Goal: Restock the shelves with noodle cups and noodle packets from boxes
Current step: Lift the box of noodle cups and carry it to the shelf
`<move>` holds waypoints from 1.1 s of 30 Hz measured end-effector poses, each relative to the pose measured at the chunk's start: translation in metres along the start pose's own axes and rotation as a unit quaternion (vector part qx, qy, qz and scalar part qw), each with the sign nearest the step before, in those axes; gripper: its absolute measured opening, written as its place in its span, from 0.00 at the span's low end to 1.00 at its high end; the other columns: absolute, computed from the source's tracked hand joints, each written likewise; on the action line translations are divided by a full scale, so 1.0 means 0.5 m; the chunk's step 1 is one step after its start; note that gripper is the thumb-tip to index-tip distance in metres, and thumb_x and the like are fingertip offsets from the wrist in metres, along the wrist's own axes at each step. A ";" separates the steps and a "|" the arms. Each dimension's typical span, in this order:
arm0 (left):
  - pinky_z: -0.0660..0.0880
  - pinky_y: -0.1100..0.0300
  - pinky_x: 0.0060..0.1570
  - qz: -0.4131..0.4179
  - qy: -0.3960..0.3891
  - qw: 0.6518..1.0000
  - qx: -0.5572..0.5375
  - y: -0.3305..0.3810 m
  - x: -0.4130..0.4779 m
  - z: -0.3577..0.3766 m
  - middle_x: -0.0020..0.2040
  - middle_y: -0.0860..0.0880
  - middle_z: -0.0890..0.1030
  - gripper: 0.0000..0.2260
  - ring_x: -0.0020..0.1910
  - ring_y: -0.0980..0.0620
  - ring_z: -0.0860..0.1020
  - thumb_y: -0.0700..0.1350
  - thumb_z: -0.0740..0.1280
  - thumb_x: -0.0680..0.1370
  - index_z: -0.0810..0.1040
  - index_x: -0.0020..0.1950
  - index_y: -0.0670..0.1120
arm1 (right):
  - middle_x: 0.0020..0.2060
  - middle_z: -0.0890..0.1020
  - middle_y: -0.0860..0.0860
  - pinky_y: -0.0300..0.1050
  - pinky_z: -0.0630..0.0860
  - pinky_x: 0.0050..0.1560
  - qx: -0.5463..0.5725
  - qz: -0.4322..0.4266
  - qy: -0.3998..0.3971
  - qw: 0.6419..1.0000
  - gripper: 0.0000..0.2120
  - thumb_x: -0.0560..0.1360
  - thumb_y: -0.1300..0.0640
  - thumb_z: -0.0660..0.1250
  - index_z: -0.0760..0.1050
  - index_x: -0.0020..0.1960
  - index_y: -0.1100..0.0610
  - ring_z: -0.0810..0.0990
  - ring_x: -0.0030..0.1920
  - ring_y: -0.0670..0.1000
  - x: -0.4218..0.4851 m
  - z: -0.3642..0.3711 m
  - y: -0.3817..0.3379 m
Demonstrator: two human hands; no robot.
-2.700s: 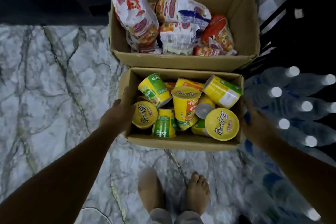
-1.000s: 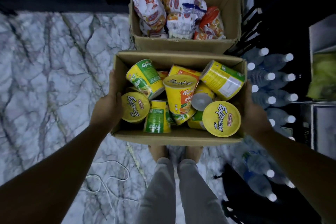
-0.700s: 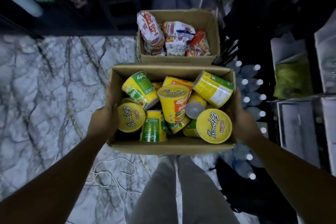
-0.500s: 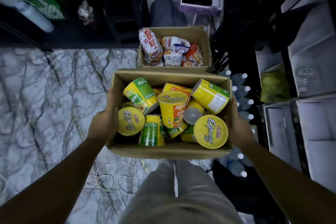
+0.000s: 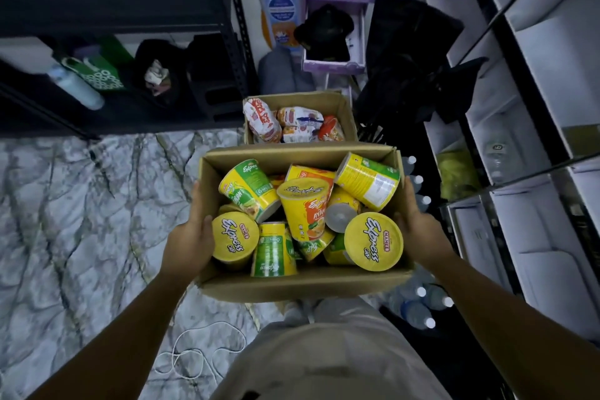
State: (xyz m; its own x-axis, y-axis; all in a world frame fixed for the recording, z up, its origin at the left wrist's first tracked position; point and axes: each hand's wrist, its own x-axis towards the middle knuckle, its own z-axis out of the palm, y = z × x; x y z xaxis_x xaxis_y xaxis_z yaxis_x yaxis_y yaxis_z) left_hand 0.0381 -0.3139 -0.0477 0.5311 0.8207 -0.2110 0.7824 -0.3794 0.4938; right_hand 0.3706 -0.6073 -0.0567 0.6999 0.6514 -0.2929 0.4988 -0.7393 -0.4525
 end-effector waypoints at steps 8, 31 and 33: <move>0.68 0.52 0.28 -0.077 0.037 0.996 -0.022 0.010 -0.052 -0.023 0.27 0.46 0.72 0.35 0.26 0.44 0.73 0.43 0.60 0.85 0.42 0.85 0.56 | 0.31 0.80 0.59 0.47 0.70 0.29 -0.006 -0.072 -0.041 0.997 0.39 0.84 0.58 0.60 0.37 0.83 0.49 0.77 0.27 0.56 0.079 -0.040 -0.041; 0.67 0.50 0.40 -0.519 0.267 0.801 -0.136 0.052 -0.545 0.125 0.46 0.35 0.82 0.35 0.45 0.33 0.80 0.42 0.59 0.85 0.40 0.84 0.56 | 0.46 0.83 0.62 0.62 0.80 0.44 -0.130 -0.512 -0.298 0.795 0.40 0.84 0.54 0.59 0.32 0.79 0.32 0.82 0.41 0.62 0.248 0.118 -0.473; 0.69 0.50 0.41 -0.546 0.281 0.777 -0.141 0.045 -0.579 0.131 0.47 0.35 0.83 0.35 0.47 0.32 0.80 0.42 0.59 0.85 0.40 0.84 0.55 | 0.39 0.83 0.60 0.60 0.80 0.42 -0.169 -0.541 -0.307 0.765 0.42 0.84 0.52 0.59 0.28 0.76 0.30 0.81 0.38 0.62 0.234 0.157 -0.520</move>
State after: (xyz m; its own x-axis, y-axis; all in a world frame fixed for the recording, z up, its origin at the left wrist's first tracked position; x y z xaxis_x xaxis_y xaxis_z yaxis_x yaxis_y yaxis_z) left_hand -0.0768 -0.5882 -0.0310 -0.6859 0.6751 -0.2717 0.5230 0.7169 0.4610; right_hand 0.2825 -0.3254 -0.0395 -0.5347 0.7945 -0.2880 0.7928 0.3535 -0.4965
